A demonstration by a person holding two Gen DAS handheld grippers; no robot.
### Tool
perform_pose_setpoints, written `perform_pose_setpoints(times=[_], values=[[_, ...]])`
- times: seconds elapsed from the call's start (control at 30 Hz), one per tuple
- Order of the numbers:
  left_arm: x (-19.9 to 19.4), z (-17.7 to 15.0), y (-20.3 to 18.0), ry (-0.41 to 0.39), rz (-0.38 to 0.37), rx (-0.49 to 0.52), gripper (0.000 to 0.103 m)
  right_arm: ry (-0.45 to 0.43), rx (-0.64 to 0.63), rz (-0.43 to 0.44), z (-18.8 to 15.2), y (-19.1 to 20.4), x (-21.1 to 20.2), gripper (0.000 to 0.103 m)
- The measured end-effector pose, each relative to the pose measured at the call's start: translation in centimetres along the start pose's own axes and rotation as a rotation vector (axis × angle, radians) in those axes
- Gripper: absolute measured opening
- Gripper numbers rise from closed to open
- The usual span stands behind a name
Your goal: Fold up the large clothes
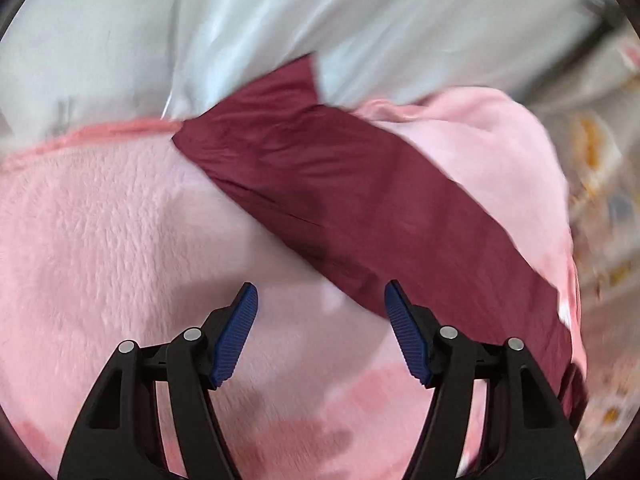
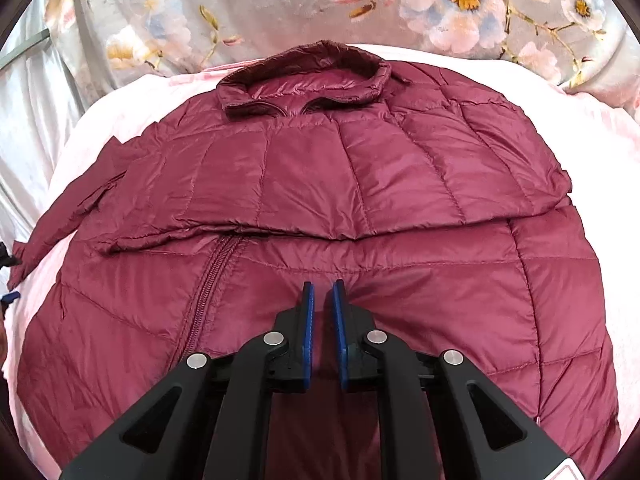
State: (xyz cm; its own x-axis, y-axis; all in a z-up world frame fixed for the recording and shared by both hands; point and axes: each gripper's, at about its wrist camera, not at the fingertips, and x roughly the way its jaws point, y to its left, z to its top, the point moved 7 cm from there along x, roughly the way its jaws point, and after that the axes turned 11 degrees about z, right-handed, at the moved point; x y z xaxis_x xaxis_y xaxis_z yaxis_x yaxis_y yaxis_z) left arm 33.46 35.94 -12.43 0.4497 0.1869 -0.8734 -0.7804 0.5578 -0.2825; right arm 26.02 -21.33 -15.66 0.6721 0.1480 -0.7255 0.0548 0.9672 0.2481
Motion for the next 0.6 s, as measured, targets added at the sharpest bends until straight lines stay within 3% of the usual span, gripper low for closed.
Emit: perform_pose_setpoints(times=[0.07, 0.13, 0.2, 0.23, 0.37, 0.47, 0.6], values=[[0.1, 0.2, -0.4, -0.022, 0.005, -0.011, 0.063, 0.003, -0.005, -0.006, -0.1, 0.0, 0.1, 0.012], [0.3, 0.2, -2.1, -0.034, -0.022, 0.015, 0.052, 0.005, -0.012, -0.013, -0.2, 0.1, 0.2, 0.012], [1.2, 0.0, -3.8, -0.003, -0.033, 0.021, 0.012, 0.005, -0.019, -0.019, -0.2, 0.2, 0.3, 0.013], [1.3, 0.8, -4.0, 0.000, -0.045, 0.025, 0.004, 0.006, -0.020, -0.020, -0.2, 0.2, 0.3, 0.013], [-0.9, 0.4, -8.0, -0.076, -0.058, 0.124, 0.001, 0.005, -0.019, -0.020, -0.2, 0.3, 0.3, 0.013], [-6.0, -1.4, -13.4, -0.162, -0.163, 0.249, 0.001, 0.005, -0.023, -0.024, -0.2, 0.3, 0.4, 0.014], [-14.6, -8.5, -23.1, -0.246, -0.368, 0.509, 0.001, 0.001, -0.019, -0.016, -0.1, 0.2, 0.3, 0.014]])
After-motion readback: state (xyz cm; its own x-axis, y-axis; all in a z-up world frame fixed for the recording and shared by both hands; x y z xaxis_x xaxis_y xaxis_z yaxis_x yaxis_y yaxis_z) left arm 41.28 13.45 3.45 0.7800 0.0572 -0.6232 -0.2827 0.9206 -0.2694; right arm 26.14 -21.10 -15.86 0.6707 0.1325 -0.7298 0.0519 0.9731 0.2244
